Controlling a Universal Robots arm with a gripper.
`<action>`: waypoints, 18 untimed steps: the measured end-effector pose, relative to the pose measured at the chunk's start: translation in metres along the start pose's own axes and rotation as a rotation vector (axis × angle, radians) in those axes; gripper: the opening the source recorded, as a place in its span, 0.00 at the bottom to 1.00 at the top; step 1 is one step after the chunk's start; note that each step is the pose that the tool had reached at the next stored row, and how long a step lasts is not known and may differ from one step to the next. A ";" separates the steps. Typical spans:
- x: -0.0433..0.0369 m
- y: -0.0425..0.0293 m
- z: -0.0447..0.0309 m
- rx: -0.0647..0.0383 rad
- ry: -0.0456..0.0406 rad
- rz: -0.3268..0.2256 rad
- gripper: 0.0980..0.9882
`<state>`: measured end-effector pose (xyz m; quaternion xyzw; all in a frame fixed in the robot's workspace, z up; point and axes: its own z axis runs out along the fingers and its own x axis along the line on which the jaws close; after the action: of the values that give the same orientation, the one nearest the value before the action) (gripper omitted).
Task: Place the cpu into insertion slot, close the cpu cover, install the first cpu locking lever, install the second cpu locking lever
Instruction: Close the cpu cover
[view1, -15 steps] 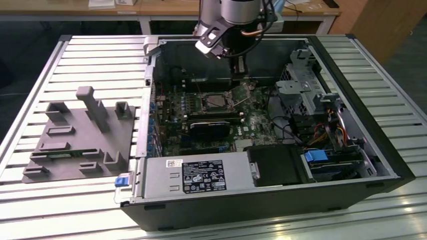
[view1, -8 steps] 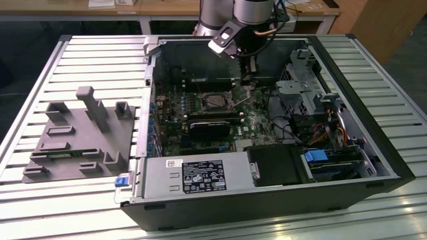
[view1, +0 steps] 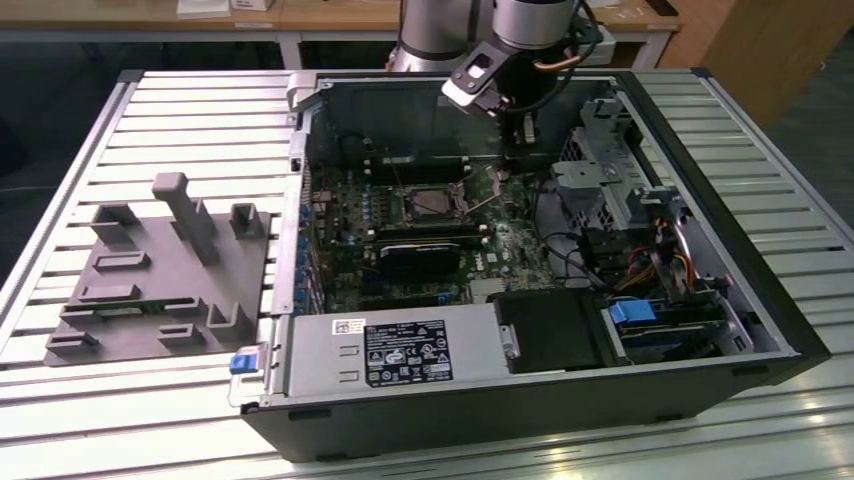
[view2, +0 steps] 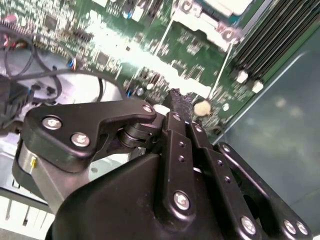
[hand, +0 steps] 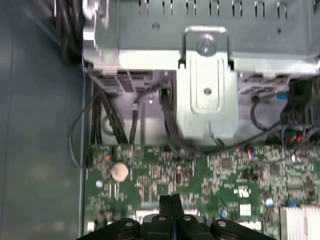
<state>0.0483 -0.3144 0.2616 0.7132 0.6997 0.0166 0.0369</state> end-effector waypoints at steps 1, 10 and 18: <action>0.0001 0.0026 0.0003 0.000 0.0001 0.000 0.00; 0.0005 0.0085 0.0107 0.001 0.0000 0.000 0.00; 0.0009 0.0079 0.0253 0.004 -0.0001 0.000 0.00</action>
<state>0.0581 -0.3144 0.2370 0.7133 0.6998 0.0153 0.0357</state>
